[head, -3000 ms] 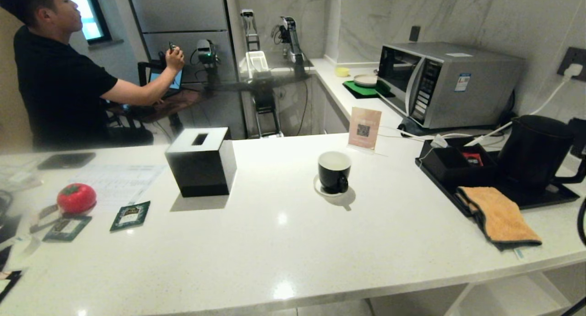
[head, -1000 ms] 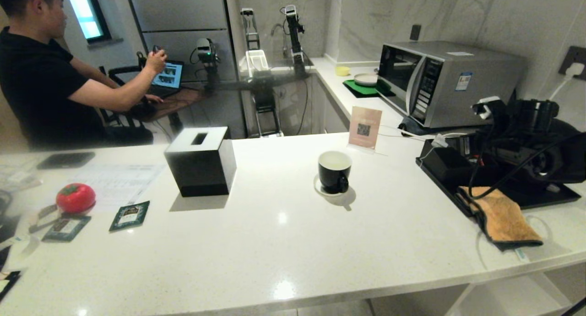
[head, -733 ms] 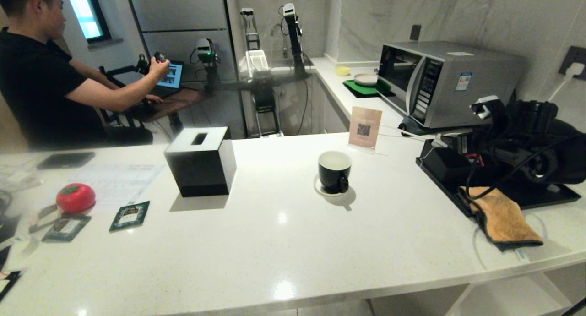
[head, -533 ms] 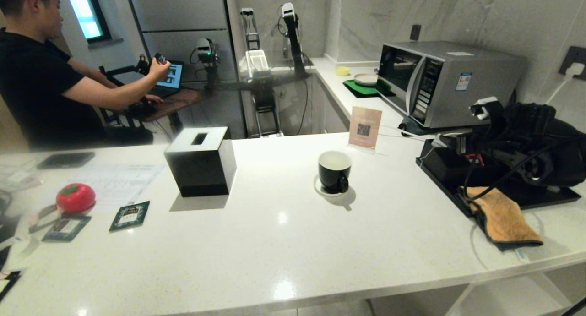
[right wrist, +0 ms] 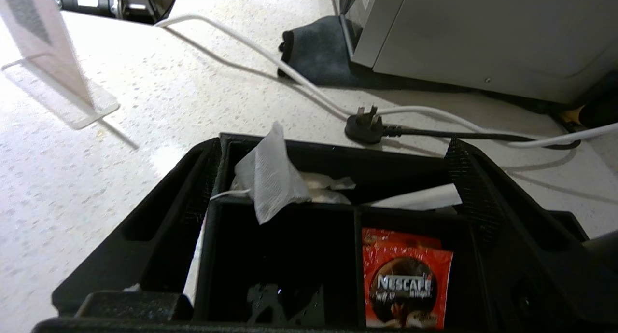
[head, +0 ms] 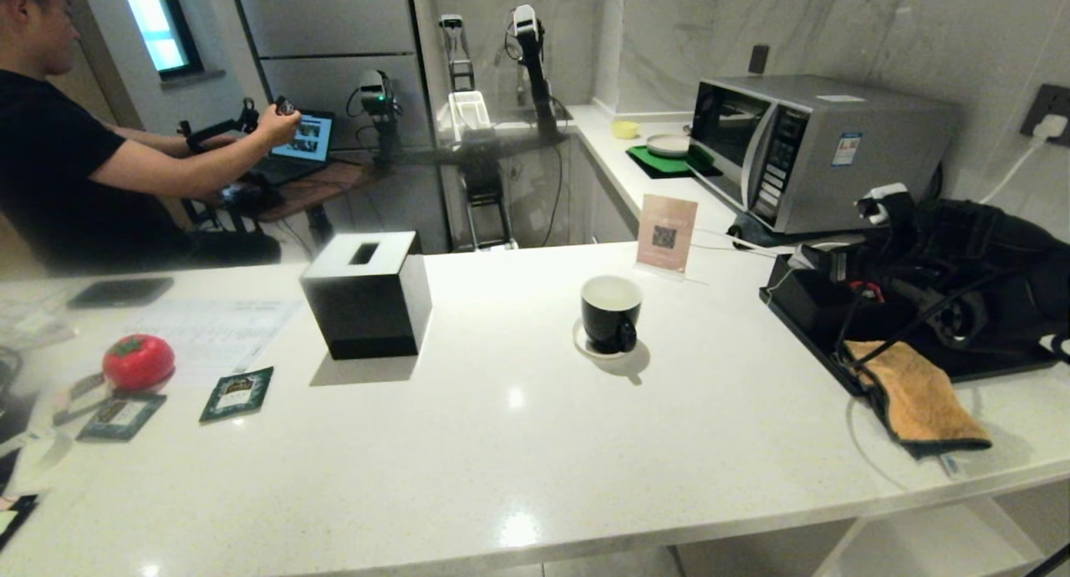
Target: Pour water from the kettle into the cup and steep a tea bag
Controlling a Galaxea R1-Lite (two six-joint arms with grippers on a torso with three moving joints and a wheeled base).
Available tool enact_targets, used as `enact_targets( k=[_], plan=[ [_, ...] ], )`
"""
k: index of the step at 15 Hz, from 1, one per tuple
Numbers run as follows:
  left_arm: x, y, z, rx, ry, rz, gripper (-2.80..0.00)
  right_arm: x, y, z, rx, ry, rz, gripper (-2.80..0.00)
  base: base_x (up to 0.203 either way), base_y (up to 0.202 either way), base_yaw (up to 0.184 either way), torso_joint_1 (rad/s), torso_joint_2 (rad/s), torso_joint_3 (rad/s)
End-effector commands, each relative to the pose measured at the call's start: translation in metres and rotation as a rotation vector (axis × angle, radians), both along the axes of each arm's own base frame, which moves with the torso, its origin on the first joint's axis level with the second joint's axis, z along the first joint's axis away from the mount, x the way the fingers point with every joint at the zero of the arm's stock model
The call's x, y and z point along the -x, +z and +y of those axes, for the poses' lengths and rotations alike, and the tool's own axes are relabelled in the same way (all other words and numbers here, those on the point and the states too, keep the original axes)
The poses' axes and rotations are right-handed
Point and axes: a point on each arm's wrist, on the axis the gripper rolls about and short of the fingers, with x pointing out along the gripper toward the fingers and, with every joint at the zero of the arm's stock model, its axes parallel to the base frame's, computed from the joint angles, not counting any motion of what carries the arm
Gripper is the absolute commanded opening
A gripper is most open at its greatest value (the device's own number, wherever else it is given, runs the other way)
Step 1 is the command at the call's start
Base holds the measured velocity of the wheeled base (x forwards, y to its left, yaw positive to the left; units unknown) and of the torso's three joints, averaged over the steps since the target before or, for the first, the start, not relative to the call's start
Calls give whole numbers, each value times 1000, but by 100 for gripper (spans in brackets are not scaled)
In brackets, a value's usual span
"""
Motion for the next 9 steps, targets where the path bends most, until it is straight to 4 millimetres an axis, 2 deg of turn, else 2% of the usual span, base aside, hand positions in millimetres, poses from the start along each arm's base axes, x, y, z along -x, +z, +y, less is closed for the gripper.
enact_targets(
  k=[1,9],
  plan=[
    [0,0,0,1,1,0,-280,-7,-10,-1,2,1,-3,0,0,0,0,0,0,0],
    [0,0,0,1,1,1,-280,-18,-23,-3,7,-1,-29,0,0,0,0,0,0,0]
  ],
)
